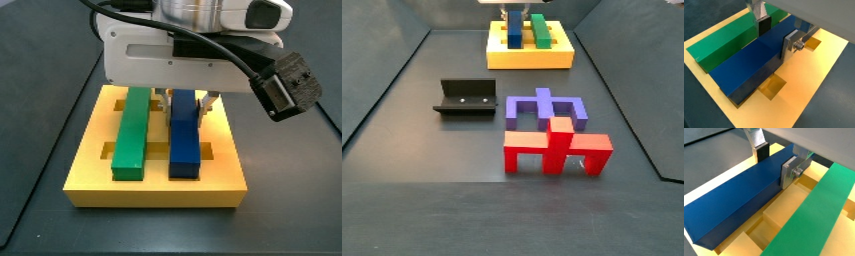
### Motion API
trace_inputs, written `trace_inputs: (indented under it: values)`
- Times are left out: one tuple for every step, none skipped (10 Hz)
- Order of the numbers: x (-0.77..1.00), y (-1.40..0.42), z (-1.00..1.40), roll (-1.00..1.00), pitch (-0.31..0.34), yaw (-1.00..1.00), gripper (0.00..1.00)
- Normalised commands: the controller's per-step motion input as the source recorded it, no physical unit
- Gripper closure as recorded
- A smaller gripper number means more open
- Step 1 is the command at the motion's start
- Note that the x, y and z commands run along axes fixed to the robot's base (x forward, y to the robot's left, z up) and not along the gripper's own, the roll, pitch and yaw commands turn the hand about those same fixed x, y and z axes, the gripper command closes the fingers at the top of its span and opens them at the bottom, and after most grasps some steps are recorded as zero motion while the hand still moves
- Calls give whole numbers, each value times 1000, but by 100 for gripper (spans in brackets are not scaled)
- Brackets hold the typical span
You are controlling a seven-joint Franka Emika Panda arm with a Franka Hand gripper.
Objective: Pick up the blue object. Move up. Move to above the board. Insert the blue object.
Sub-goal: Insert the blue object.
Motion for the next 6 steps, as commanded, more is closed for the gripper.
trace_inputs:
  values:
    - [91, -120, -357, 0, 0, 0, 100]
    - [0, -9, -357, 0, 0, 0, 100]
    - [0, 0, -409, 0, 0, 11, 100]
    - [-209, 69, -323, 0, 0, 143, 100]
    - [-271, 26, -249, 0, -51, 291, 100]
    - [-143, 0, -251, 0, -41, 237, 100]
